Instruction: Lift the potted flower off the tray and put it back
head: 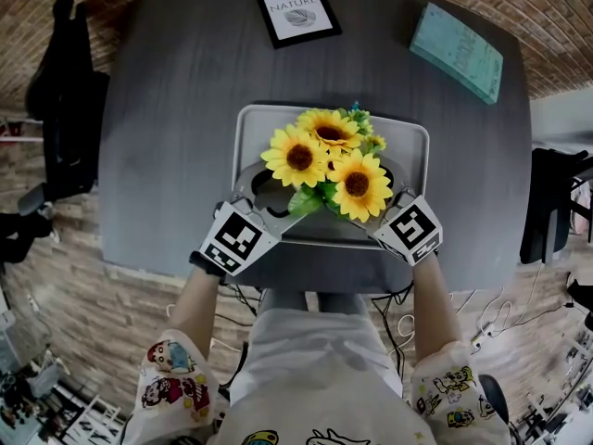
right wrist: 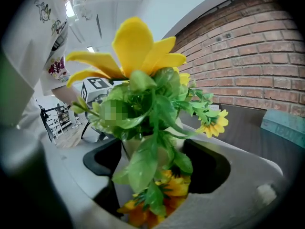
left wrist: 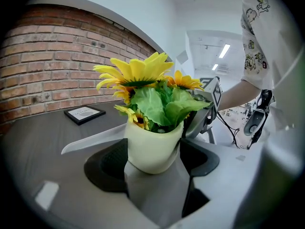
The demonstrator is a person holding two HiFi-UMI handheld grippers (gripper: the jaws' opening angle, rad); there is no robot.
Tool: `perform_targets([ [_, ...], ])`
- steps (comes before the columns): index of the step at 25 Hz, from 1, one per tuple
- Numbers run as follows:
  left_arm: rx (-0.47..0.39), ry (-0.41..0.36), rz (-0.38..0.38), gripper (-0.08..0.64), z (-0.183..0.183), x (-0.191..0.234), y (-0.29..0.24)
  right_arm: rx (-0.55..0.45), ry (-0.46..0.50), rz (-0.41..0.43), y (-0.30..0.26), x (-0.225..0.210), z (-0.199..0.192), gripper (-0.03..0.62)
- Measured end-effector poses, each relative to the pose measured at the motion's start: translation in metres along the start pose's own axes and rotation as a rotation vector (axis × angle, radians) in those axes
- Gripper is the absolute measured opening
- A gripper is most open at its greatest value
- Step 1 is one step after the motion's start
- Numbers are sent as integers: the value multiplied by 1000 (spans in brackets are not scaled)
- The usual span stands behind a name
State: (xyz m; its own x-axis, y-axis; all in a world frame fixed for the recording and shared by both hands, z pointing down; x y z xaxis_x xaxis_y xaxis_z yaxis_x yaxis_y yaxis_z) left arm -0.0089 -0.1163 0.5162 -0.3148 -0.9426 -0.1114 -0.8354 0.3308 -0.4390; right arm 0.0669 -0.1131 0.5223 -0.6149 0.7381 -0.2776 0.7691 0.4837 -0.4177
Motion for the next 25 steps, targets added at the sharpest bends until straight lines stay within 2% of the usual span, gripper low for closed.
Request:
perform_targets([
  [14,-24,-33,23,359,36,9,16,-54,30,-16,14,7,36,422],
  [25,-80,-57,54,362,95,12,34,-131,85,-36,50,19,89,422],
])
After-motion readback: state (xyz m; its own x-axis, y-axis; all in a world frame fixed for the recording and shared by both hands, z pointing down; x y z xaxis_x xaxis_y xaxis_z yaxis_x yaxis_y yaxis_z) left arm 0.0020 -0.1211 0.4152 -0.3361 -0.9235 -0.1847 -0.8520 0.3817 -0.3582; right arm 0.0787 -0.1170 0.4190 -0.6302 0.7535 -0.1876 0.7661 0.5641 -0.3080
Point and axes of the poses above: the fingertips, and each gripper's own axes: y backward along the fingers, x to its left, z out of its top, the point moved 2 cm from there along y, backward along the fingers, and after that the axes turned 11 degrees about -y, right-handed, at the moved point
